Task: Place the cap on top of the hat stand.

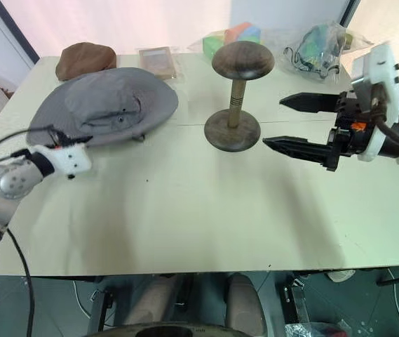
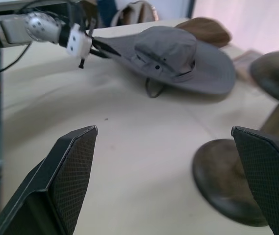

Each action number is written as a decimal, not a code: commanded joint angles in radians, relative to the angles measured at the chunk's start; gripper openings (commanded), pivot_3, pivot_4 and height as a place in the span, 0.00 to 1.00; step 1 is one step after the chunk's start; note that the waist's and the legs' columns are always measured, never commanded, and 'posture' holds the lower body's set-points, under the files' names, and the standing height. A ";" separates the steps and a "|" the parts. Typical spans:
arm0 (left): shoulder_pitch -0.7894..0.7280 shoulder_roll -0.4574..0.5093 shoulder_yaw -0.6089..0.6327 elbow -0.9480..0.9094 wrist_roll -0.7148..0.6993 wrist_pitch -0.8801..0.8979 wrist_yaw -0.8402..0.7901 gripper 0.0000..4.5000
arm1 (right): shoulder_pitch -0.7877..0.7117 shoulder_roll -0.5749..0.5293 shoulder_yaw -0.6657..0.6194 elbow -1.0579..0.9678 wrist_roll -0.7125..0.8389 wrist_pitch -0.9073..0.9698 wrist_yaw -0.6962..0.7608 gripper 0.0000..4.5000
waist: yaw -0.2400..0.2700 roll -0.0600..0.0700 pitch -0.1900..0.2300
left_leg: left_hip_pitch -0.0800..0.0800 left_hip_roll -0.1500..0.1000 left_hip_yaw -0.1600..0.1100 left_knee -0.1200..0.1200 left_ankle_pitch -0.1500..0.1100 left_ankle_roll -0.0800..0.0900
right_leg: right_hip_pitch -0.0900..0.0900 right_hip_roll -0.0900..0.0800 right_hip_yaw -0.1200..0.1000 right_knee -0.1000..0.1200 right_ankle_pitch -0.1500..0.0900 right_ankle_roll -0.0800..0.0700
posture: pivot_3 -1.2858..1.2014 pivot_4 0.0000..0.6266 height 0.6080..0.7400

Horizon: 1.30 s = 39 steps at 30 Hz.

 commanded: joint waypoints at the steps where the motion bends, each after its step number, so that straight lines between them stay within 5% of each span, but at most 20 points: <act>1: -0.150 -0.029 0.079 -0.098 -0.155 0.187 -0.058 0.01 | 0.022 -0.028 -0.073 -0.004 -0.014 -0.023 -0.006 1.00 | -0.003 -0.001 0.000 | 0.000 0.000 0.000 0.000 0.000 0.000 | 0.000 0.000 0.000 0.000 0.000 0.000 | 0.52 0.24 0.96; 6: -0.506 -0.108 0.045 -0.067 -0.231 0.304 -0.099 0.01 | 0.069 -0.050 -0.141 -0.006 -0.028 -0.026 -0.007 1.00 | -0.004 -0.004 0.002 | -0.001 0.000 0.000 0.002 0.000 0.001 | 0.000 0.001 -0.001 0.001 0.001 0.002 | 0.52 0.24 0.96; 13: -0.870 -0.308 -0.079 0.173 -0.182 0.063 -0.106 0.01 | 0.114 -0.063 -0.238 -0.011 -0.019 -0.004 -0.035 1.00 | -0.004 -0.005 0.003 | -0.003 -0.002 0.000 0.011 -0.003 0.005 | 0.003 0.001 -0.001 0.001 0.003 0.006 | 0.52 0.24 0.96; 17: -0.867 -0.294 -0.197 0.221 -0.064 -0.239 -0.137 0.01 | 0.174 -0.064 -0.323 -0.029 -0.026 0.025 -0.050 1.00 | -0.010 -0.004 0.002 | -0.003 -0.002 0.001 0.011 -0.003 0.005 | 0.003 0.001 0.000 0.001 0.004 0.007 | 0.52 0.24 0.96; 24: -0.729 -0.152 -0.371 0.329 0.310 -0.660 0.095 0.01 | 0.306 -0.027 -0.512 -0.110 -0.001 0.097 -0.088 1.00 | -0.006 -0.002 0.001 | -0.002 -0.001 0.002 0.010 -0.003 0.005 | 0.001 0.001 0.002 0.002 0.004 0.007 | 0.52 0.24 0.96; 33: -0.662 -0.124 -0.507 0.308 0.776 -0.763 0.574 0.01 | 0.391 0.008 -0.558 -0.163 0.022 0.106 -0.139 1.00 | -0.002 -0.004 0.002 | -0.004 -0.003 0.002 0.014 -0.004 0.007 | 0.002 -0.001 0.002 0.001 0.005 0.009 | 0.52 0.24 0.96; 39: -0.736 -0.156 -0.580 0.396 0.882 -0.731 0.738 0.01 | 0.382 -0.001 -0.526 -0.158 0.028 0.096 -0.171 1.00 | -0.001 -0.004 0.002 | -0.005 -0.004 0.002 0.014 -0.004 0.007 | 0.002 -0.001 0.001 0.002 0.005 0.009 | 0.52 0.24 0.96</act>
